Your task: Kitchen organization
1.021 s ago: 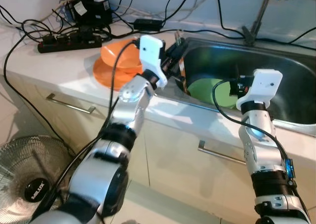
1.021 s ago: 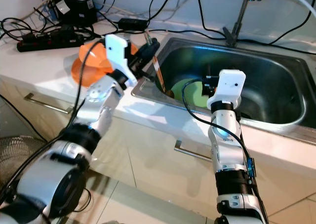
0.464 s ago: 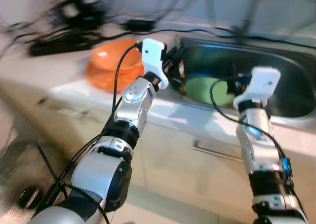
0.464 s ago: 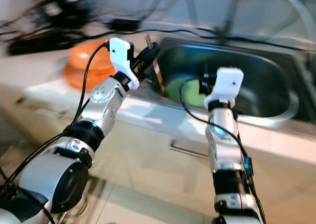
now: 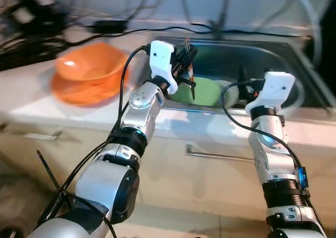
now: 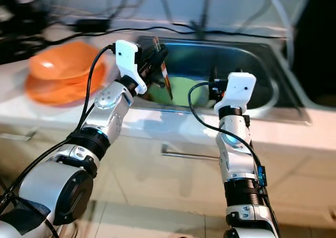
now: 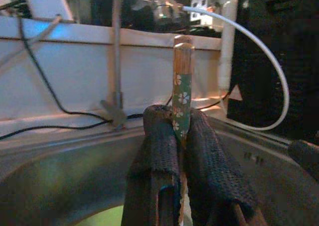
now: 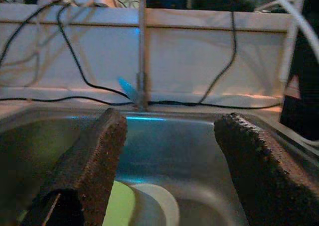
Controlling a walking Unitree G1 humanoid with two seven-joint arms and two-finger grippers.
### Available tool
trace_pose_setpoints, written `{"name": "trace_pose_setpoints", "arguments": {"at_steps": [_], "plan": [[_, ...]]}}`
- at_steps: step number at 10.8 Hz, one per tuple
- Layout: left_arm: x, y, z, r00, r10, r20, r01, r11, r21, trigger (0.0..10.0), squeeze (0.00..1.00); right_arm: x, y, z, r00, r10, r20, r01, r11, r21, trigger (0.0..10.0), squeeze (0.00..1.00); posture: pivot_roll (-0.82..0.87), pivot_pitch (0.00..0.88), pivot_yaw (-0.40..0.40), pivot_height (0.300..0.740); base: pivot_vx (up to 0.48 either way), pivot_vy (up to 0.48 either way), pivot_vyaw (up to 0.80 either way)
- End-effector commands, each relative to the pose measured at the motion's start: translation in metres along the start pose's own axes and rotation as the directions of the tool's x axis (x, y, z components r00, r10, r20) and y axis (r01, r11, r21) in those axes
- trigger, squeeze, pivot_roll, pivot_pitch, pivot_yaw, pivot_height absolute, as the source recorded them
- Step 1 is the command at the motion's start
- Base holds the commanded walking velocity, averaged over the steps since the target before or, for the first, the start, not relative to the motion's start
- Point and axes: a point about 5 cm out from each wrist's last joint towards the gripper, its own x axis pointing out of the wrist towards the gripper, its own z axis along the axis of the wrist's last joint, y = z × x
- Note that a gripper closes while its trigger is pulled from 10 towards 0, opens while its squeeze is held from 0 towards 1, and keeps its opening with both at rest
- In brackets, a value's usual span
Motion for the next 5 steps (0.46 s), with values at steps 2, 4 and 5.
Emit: {"name": "trace_pose_setpoints", "arguments": {"at_steps": [2,4,5], "plan": [[0.0032,0.0047,0.0064,0.999,0.032,0.004,-0.032,0.999,0.037,10.0,0.0,0.0019,0.0046,0.0014,1.0,0.011,0.001,-0.011,1.0,0.015,10.0,0.0,0.11,0.058,0.03,0.74,0.0,0.0,-0.4],[0.0022,0.0089,0.0049,0.998,0.063,-0.021,-0.062,0.995,0.072,10.0,0.0,0.0016,0.0077,0.0013,1.0,0.02,0.007,-0.02,1.0,0.01,10.0,0.0,0.11,0.059,0.03,0.74,0.0,0.0,0.0],[0.0017,0.0107,0.0032,0.996,0.078,-0.042,-0.074,0.993,0.096,10.0,0.0,0.0017,0.008,0.0011,1.0,0.022,0.007,-0.022,1.0,0.011,10.0,0.0,0.11,0.059,0.03,0.74,0.27,0.0,0.0]]}}
